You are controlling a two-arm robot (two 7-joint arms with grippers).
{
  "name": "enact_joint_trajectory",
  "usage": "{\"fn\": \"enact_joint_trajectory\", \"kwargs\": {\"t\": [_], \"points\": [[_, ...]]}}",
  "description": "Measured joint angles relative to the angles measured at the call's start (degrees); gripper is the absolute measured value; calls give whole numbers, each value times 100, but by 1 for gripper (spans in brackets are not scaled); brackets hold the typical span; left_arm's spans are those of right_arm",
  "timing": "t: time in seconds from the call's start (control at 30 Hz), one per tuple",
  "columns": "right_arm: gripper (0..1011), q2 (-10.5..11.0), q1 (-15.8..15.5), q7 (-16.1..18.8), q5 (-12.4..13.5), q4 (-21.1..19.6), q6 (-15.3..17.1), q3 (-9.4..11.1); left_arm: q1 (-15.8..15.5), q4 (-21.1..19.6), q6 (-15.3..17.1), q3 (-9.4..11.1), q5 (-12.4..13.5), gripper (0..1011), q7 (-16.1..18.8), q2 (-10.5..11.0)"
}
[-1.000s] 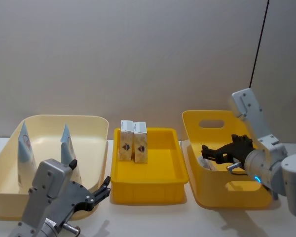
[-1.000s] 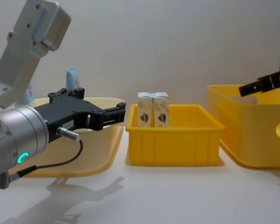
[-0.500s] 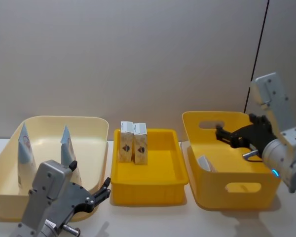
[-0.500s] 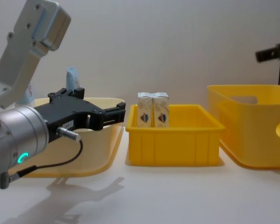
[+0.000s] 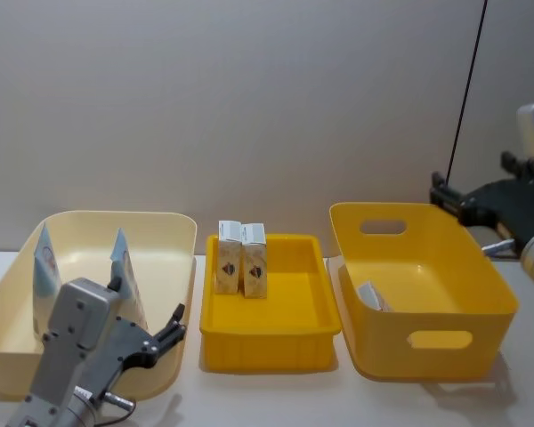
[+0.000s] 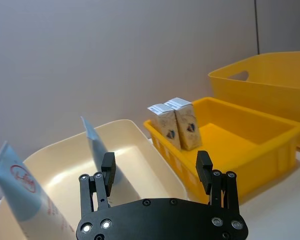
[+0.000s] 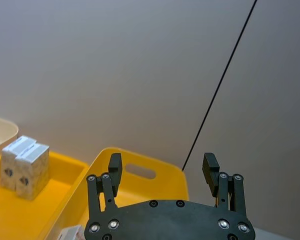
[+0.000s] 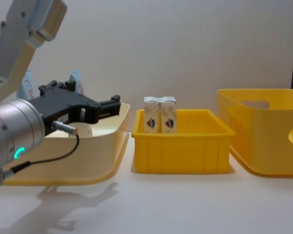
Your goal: Bimanual collaborative sorting of washing and personal care products
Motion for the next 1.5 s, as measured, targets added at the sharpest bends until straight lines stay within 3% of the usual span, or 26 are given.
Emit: {"fn": "enact_joint_trajectory", "kwargs": {"t": [0.27, 0.47, 1.07, 1.5], "points": [[1001, 32, -157, -119, -66, -431, -290, 235, 47, -111, 122, -154, 123, 1003, 357, -142], [1001, 45, -224, -167, -91, -622, -398, 336, 47, -98, 200, -259, 47, 1003, 414, -252], [1001, 60, -303, -223, -123, -840, -529, 461, -336, 563, 484, -477, -644, 1003, -216, -552], [1001, 64, -317, -237, -130, -885, -557, 486, -401, 698, 647, -738, -724, 1003, -227, -512]]}}
